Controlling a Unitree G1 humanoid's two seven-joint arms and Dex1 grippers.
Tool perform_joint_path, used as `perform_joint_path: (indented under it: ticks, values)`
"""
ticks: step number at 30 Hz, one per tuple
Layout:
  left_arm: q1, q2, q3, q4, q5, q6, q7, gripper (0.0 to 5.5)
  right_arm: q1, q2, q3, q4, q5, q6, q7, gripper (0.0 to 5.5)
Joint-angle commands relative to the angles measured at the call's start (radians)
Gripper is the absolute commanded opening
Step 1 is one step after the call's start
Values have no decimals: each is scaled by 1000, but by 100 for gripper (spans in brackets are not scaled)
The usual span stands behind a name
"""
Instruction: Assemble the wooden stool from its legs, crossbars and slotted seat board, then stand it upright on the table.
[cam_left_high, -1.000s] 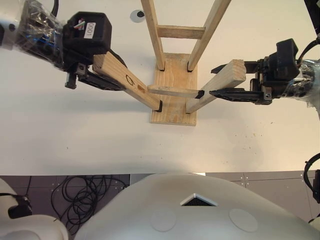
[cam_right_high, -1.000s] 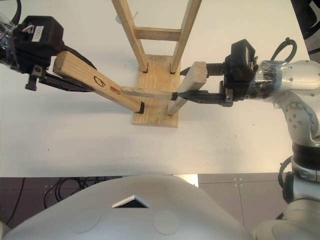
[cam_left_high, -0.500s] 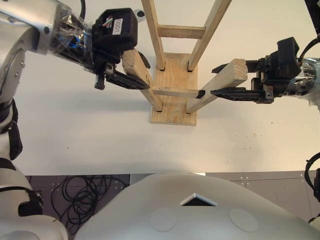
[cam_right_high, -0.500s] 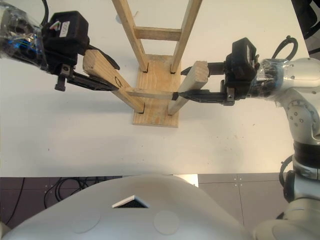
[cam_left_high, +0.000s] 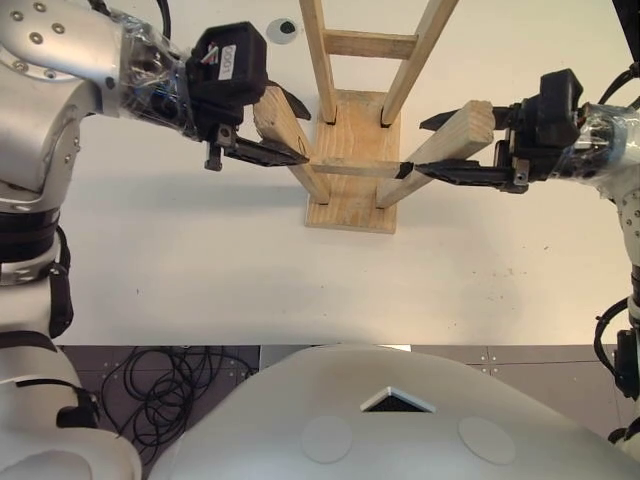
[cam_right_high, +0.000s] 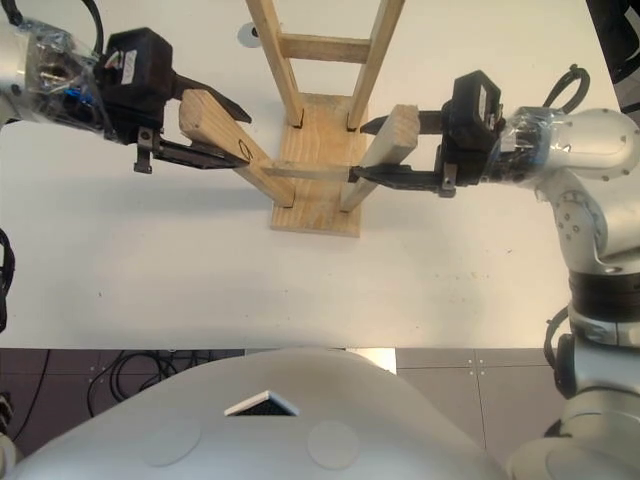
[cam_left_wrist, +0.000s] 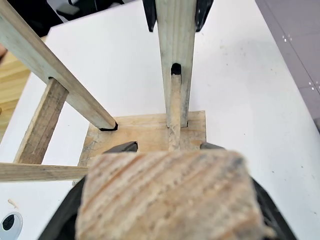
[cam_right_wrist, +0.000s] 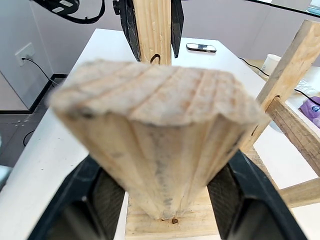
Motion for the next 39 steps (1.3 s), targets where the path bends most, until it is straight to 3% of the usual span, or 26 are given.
perform_joint_path:
  ticks: [1, 10, 11, 15, 19, 24, 29, 34, 39]
  values:
    - [154, -330, -29, 269, 229, -123, 532, 201, -47, 244, 247, 109, -164, 90, -186, 205]
    - [98, -392, 183, 341, 220, -250, 588, 201, -125, 312, 187, 96, -132, 124, -199, 205]
    - [91, -395, 195, 355, 212, -253, 578, 242, -122, 308, 189, 82, -123, 135, -196, 244]
    - [28, -385, 193, 450, 234, -302, 577, 312, -122, 310, 191, 38, -83, 179, -191, 318]
    - [-48, -400, 203, 559, 279, -400, 639, 329, -143, 349, 168, -3, -33, 239, -228, 390]
    - [-45, -434, 281, 578, 249, -490, 705, 329, -174, 424, 90, -15, 8, 258, -319, 390]
    - [13, -519, 428, 436, 49, -498, 728, 329, -152, 459, 6, -92, 154, 339, -373, 390]
    - [67, -533, 480, 361, 7, -520, 771, 329, -110, 447, 5, -169, 233, 396, -380, 390]
    - [189, -563, 675, 220, -116, -564, 886, 329, -196, 412, -103, -229, 406, 489, -431, 390]
